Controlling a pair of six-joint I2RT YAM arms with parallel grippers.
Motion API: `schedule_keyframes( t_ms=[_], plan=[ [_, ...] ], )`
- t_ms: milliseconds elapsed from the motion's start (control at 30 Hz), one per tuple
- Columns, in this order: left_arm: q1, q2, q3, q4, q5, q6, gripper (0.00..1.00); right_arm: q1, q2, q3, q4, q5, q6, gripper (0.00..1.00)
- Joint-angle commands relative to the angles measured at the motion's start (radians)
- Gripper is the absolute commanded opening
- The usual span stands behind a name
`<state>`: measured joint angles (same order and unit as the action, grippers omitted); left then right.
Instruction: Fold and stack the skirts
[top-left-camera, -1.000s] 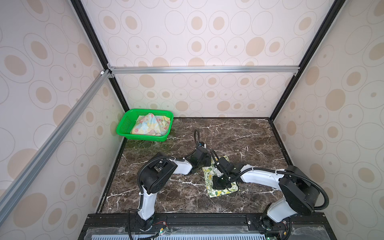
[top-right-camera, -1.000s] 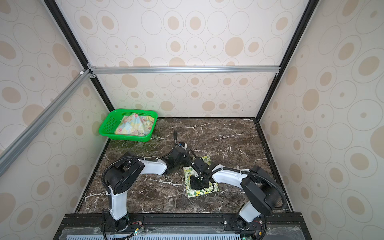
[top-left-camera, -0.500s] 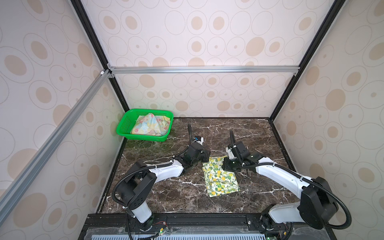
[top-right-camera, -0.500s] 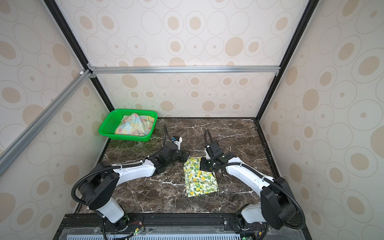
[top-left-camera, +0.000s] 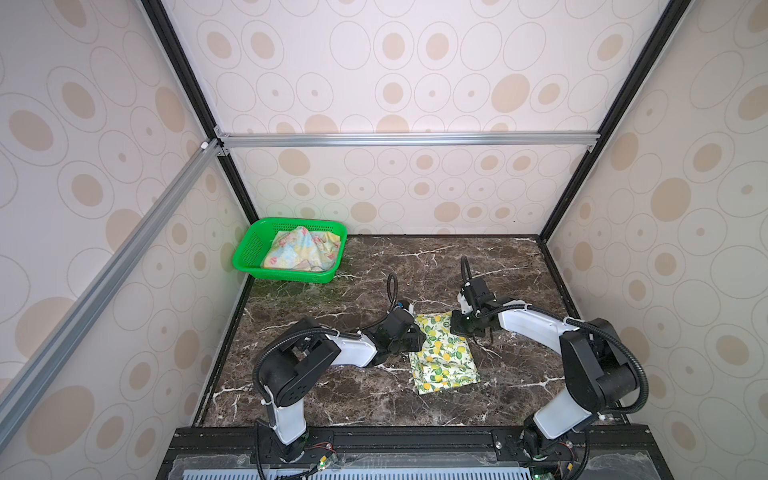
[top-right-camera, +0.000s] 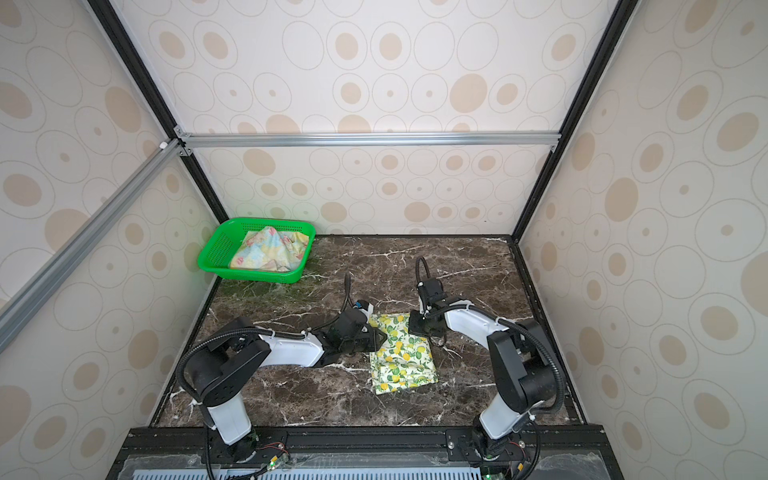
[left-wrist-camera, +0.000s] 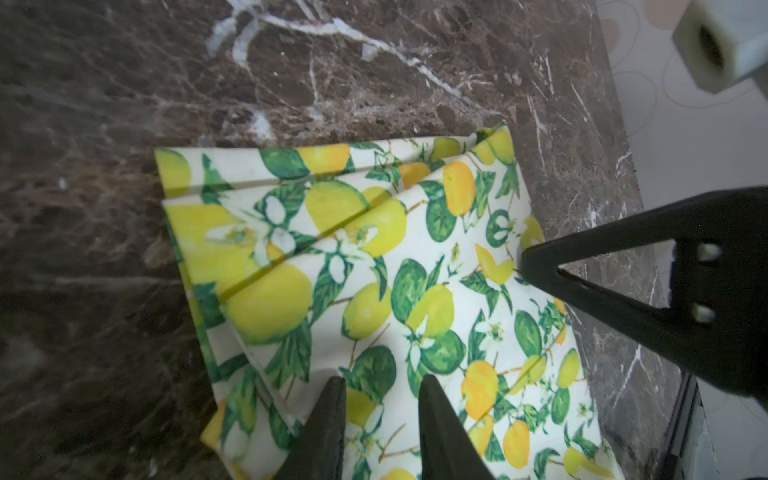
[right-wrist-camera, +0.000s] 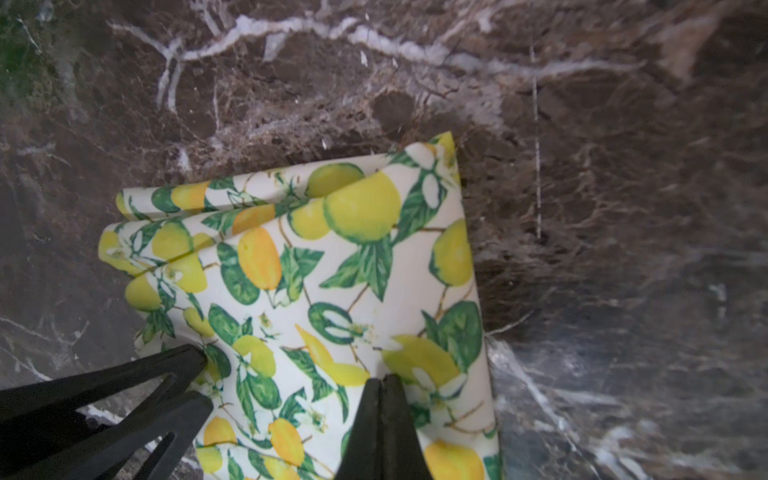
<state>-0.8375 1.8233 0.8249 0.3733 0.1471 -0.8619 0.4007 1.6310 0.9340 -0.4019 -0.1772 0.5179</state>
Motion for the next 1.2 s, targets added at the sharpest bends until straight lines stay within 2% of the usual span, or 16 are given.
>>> schedule_keyframes(
  t_ms=[0,300,533,700,767,967,1167],
  plan=[
    [0.005,0.036,0.082,-0.039,-0.032,0.043,0.31,-0.009,0.016,-0.002,0.032,0.007,0.002,0.0],
    [0.053,0.157,0.205,-0.122,-0.042,0.132,0.3,-0.014,-0.019,-0.079,0.03,0.023,0.047,0.0],
    [0.094,0.249,0.327,-0.135,-0.035,0.212,0.3,-0.008,-0.141,-0.208,0.031,0.013,0.156,0.0],
    [0.11,0.278,0.389,-0.11,-0.012,0.263,0.3,0.033,-0.246,-0.277,0.046,0.008,0.228,0.0],
    [0.115,0.249,0.39,-0.103,-0.008,0.268,0.3,0.037,-0.264,-0.268,0.028,-0.005,0.236,0.0],
    [0.105,0.056,0.288,-0.126,0.018,0.247,0.32,0.034,-0.293,-0.149,-0.022,0.039,0.134,0.0],
    [0.042,-0.102,0.124,-0.142,0.007,0.147,0.31,0.01,-0.093,0.03,-0.055,-0.004,-0.016,0.0]
  ],
)
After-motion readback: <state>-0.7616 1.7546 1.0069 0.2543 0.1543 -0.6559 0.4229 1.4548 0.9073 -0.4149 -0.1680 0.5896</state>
